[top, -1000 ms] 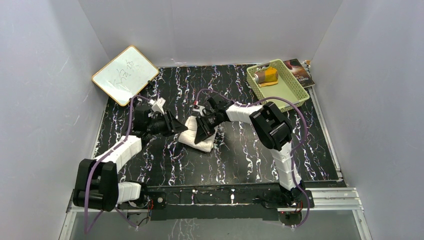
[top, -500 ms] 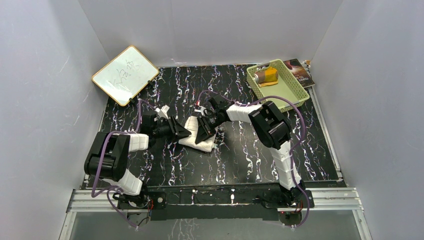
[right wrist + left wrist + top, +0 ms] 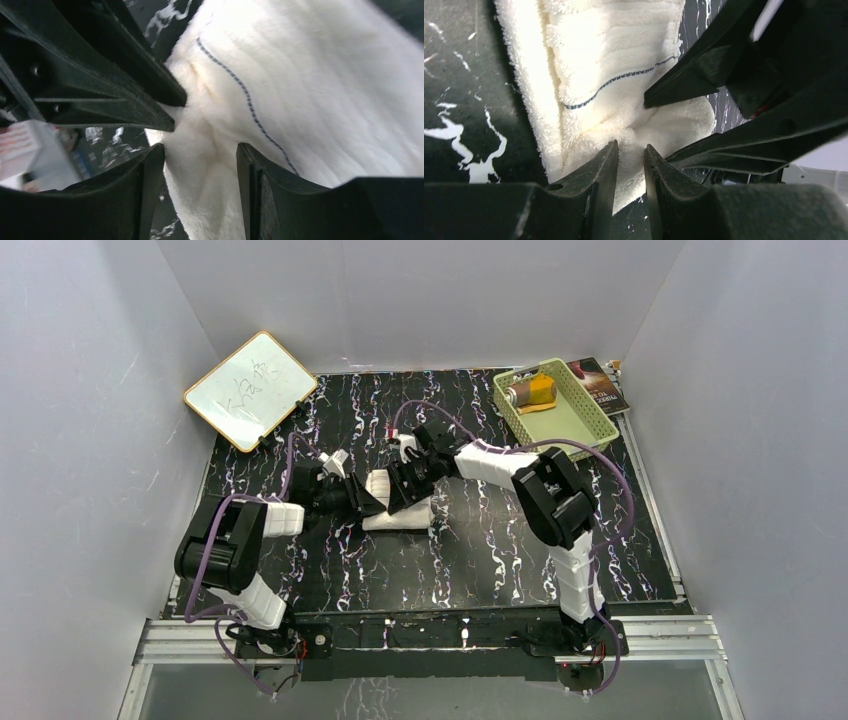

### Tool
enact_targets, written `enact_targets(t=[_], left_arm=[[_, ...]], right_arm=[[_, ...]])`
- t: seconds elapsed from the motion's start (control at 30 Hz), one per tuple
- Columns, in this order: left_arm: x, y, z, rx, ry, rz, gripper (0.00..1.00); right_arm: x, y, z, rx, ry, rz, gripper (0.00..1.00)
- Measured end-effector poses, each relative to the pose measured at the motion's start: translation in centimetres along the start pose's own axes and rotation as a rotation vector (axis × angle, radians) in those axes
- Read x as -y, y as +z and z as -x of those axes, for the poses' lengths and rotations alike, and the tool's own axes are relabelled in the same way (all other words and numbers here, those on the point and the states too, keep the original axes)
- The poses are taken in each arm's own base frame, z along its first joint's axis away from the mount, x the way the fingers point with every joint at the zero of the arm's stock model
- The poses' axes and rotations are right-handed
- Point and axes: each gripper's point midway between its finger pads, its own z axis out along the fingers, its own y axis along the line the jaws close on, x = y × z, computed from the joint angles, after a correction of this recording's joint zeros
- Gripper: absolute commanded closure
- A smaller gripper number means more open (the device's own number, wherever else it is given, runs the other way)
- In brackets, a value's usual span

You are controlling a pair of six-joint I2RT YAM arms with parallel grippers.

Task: Roll the towels
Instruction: Roll the towel at the center of the board.

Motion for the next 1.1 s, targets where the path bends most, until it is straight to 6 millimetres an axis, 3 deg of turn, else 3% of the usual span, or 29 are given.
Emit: enact_targets(t=[0.17,0.2,0.23,0.27,0.33,0.47,0.6,0.63,0.7,0.8,0.87,1.1], left_arm=[[0.3,0.8,0.0,-0.018,0.035,0.006,0.75],[0.3,0.9,0.0,-0.021,0.042,0.006,0.75],[0.4,1.0,0.0,-0.023,0.047,0.006,0.75],[0.4,1.1,0.0,-0.024,0.051,0.007,0.76],[0.4,1.1,-0.1,-0.025,0.054,0.008,0.76],[0.3,1.1,-0.1,-0.026,0.059,0.009,0.76],[0.3,1.1,-0.1,-0.03,0.062,0.013,0.76],[0.3,1.1,-0.1,-0.031,0.063,0.014,0.76],[0.3,1.1,-0.1,-0.031,0.065,0.014,0.76],[0.2,1.2,-0.1,-0.034,0.068,0.015,0.76],[0.2,1.2,-0.1,-0.037,0.068,0.014,0.76],[0.2,1.4,-0.1,-0.043,0.067,0.009,0.76]], right_arm=[[1.2,-2.1,2.0,0.121,-0.147,-0.233,0.42],[1.4,-2.8,2.3,0.148,-0.172,-0.28,0.11],[1.5,-3.4,2.7,0.18,-0.193,-0.316,0.03],[1.6,-4.1,3.0,0.218,-0.21,-0.347,0.02],[1.7,-5.4,3.7,0.314,-0.251,-0.397,0.02],[1.8,-7.6,3.9,0.425,-0.259,-0.383,0.26],[2.6,-7.9,5.0,0.438,-0.351,-0.43,0.27],[2.1,-7.5,4.8,0.437,-0.413,-0.457,0.28],[-0.1,-6.2,3.5,0.43,-0.581,-0.487,0.28],[-5.0,-4.0,-1.3,0.392,-0.899,-0.439,0.27],[-6.8,-3.4,-3.5,0.368,-1.065,-0.404,0.29],[-4.6,-3.3,-3.4,0.249,-1.302,-0.507,0.39]])
